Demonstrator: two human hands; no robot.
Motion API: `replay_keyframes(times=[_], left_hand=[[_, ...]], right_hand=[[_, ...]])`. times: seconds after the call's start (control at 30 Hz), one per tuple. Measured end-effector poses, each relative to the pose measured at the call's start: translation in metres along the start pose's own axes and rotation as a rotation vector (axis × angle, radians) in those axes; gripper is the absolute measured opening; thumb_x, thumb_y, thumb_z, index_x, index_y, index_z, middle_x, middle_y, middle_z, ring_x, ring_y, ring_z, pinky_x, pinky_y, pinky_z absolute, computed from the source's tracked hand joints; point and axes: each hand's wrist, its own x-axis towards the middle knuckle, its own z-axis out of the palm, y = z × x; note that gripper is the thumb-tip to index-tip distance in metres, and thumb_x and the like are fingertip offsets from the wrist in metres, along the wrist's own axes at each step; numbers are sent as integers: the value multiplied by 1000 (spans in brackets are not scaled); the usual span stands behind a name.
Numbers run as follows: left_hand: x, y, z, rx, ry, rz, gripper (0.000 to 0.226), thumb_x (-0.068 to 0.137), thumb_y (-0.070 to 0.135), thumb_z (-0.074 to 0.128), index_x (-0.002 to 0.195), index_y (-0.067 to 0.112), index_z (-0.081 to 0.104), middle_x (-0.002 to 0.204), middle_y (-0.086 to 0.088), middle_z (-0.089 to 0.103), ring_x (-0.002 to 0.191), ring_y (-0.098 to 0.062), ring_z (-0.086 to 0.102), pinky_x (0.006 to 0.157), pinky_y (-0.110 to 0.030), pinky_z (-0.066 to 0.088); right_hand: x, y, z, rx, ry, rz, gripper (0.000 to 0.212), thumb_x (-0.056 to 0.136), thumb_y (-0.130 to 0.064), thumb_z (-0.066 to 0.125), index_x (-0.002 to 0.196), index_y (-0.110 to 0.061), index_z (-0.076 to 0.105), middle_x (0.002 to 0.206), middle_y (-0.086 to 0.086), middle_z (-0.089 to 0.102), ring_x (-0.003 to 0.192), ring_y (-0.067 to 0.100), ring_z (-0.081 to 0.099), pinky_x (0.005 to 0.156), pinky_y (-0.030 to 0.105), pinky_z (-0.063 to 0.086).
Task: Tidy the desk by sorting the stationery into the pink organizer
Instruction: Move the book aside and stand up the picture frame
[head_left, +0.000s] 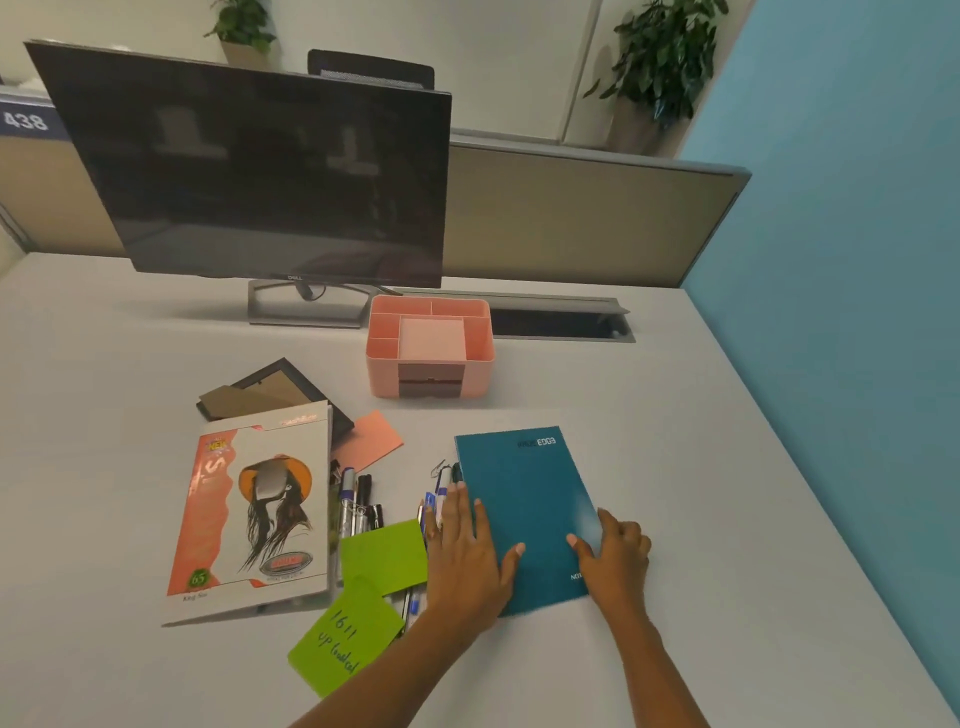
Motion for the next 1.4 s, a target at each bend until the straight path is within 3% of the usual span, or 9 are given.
replay_keyframes(times=[0.17, 0.37, 0.57, 0.67, 0.77, 0.93, 1.17, 1.27, 1.4], left_hand=[[5, 19, 11, 30, -38, 100, 81, 89, 65, 19, 134, 7, 52, 144, -20, 43, 140, -32, 26, 108, -58, 15], [0, 35, 14, 222, -146, 259, 75, 96, 59, 17, 151, 13, -4, 159, -11, -14, 143, -28, -24, 107, -55, -27], [4, 33, 9, 188, -165, 293, 74, 97, 55, 25, 152, 15, -5, 159, -9, -13, 140, -23, -27, 108, -52, -24], [8, 12, -7, 37, 37, 253, 61, 96, 44, 30, 150, 16, 23, 159, -7, 15, 147, -23, 2, 115, -52, -8], [10, -39, -31, -82, 349, 113, 50, 90, 35, 33, 135, 20, 50, 149, -4, 42, 140, -22, 33, 113, -51, 15], [9, -145, -77, -213, 592, -403, 37, 90, 17, 51, 127, 13, 54, 143, -11, 45, 133, -31, 37, 101, -57, 31], [-28, -234, -74, -277, 363, -956, 41, 92, 21, 50, 124, -4, 48, 131, -28, 48, 120, -45, 43, 95, -58, 35], [-31, -242, -78, -237, 257, -946, 40, 96, 32, 42, 117, -1, 50, 121, -24, 53, 112, -41, 49, 92, -51, 39], [-26, -253, -81, -349, 211, -957, 42, 97, 36, 39, 120, 3, 52, 120, -22, 53, 112, -40, 49, 95, -49, 37]], right_hand=[[-1, 20, 2, 170, 103, 86, 44, 84, -24, 68, 123, -9, 58, 120, 18, 55, 111, 35, 46, 92, 44, 39], [3, 47, -7, 136, 153, 138, 43, 85, -23, 67, 125, -10, 58, 120, 16, 53, 112, 35, 44, 95, 47, 35], [-2, 46, -11, 111, 235, 153, 42, 83, -22, 70, 123, -12, 60, 119, 17, 56, 110, 35, 46, 88, 50, 40], [-16, 20, -8, 137, 361, 75, 37, 82, -18, 70, 117, -13, 63, 115, 15, 57, 106, 34, 48, 83, 49, 42], [-38, -28, 5, 231, 340, -129, 30, 83, -17, 69, 112, -16, 65, 109, 6, 58, 102, 26, 50, 83, 42, 44], [-79, -133, 36, 580, -108, -263, 20, 90, -21, 61, 109, -17, 64, 106, -2, 59, 95, 11, 57, 82, 24, 51], [-101, -239, 66, 470, -414, -324, 30, 88, -40, 60, 102, -15, 66, 95, 3, 65, 80, 14, 55, 64, 25, 38], [-105, -260, 74, 394, -433, -327, 28, 86, -42, 61, 83, -15, 59, 83, 3, 59, 75, 19, 52, 53, 26, 33], [-109, -269, 85, 397, -409, -285, 23, 88, -29, 61, 103, -13, 65, 98, 3, 63, 92, 22, 59, 69, 27, 40]])
